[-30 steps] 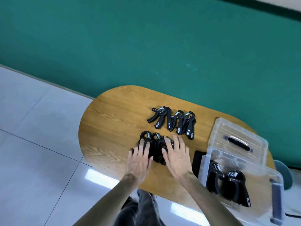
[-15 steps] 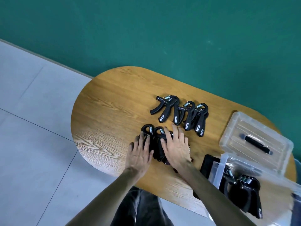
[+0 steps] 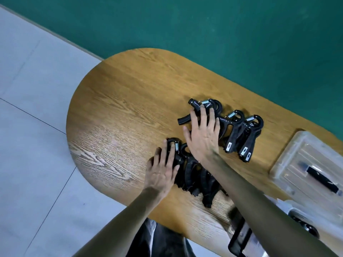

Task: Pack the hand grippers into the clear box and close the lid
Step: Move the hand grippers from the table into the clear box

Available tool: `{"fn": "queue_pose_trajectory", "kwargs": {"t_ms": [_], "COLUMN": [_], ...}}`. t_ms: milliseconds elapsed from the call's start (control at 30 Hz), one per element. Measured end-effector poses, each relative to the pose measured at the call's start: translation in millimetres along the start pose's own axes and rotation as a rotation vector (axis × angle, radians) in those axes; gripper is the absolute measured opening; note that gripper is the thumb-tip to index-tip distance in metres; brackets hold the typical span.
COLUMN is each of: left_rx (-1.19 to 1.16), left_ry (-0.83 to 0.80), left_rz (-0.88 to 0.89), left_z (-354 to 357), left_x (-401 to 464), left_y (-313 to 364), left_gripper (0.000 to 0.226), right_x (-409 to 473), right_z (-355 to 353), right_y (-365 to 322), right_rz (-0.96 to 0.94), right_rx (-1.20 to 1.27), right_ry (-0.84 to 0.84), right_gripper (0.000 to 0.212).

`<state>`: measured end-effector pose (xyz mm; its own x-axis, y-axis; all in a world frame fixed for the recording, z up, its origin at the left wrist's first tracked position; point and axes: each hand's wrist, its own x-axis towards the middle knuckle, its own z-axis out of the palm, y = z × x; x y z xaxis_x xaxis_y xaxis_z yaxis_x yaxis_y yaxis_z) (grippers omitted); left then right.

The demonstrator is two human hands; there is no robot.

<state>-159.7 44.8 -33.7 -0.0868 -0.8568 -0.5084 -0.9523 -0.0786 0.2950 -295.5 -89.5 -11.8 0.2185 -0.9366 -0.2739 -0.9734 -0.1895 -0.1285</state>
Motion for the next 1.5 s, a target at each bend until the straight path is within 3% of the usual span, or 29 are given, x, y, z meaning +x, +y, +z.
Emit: {"fn": "queue_pose_trajectory", "kwargs": {"t_ms": [300,700,967,1200,1500], "left_rx": [-0.045,-0.062,-0.011,0.019,-0.019], "left_ry": [0.167,0.177,0.164,0.201,0.275], "left_rz": [-0.006,0.052,0.046,0.041,0.063], "left_z": [22,15,21,24,19], "left_x": [8,8,9,9,6], "left_y": [-2,-12,-10,-9,-15], "left_gripper": [0.073,0.075,0.075,0.088,0.08], "right_x": [39,47,49,35,0], "right_z": [28,20,22,19,12], "right_y": [-17,1,-11,-2,-4], "right_rz": [0.178,-0.016,0.139,0.071,0.101], "right_rx": [0.002,-0.096,-0.04,0.009,0.095], "right_ry": [0.023,0.004,0.036,0.072,0.137], "right_gripper": [0.074,0.077,0.069,0.071,0.073]}}
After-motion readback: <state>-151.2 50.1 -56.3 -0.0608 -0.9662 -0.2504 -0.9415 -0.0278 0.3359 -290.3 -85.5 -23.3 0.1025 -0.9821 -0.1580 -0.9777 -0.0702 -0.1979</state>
